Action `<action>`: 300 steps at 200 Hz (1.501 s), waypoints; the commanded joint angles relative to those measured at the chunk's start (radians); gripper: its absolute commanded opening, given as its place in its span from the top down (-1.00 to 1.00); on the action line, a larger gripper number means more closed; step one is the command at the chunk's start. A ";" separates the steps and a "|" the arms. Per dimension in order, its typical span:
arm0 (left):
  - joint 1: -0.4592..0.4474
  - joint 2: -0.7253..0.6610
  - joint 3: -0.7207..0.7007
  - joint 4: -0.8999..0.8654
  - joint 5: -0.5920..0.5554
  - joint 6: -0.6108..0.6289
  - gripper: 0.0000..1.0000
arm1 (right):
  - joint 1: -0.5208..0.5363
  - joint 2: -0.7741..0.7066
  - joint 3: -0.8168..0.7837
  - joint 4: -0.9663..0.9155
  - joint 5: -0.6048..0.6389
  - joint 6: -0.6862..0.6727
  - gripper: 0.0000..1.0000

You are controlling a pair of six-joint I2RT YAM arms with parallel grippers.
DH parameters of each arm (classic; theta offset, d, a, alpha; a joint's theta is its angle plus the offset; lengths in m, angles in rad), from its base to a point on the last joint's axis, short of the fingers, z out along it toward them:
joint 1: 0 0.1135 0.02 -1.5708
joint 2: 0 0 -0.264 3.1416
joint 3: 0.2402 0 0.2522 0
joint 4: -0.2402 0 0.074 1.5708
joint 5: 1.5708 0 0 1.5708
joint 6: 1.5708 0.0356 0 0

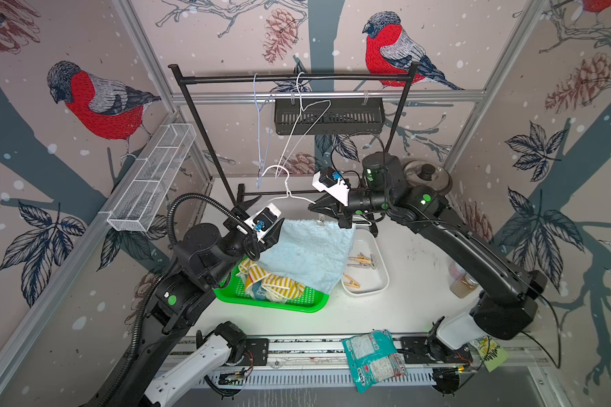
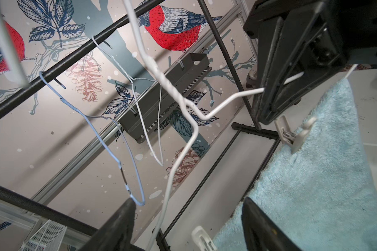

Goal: Remove the clothespins securing towels to the hanger
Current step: Pick up the hanger from the clothesline.

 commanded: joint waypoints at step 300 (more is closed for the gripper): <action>0.129 0.021 -0.047 0.099 0.204 0.097 1.00 | 0.209 -0.539 -0.671 0.435 0.496 -0.393 -0.38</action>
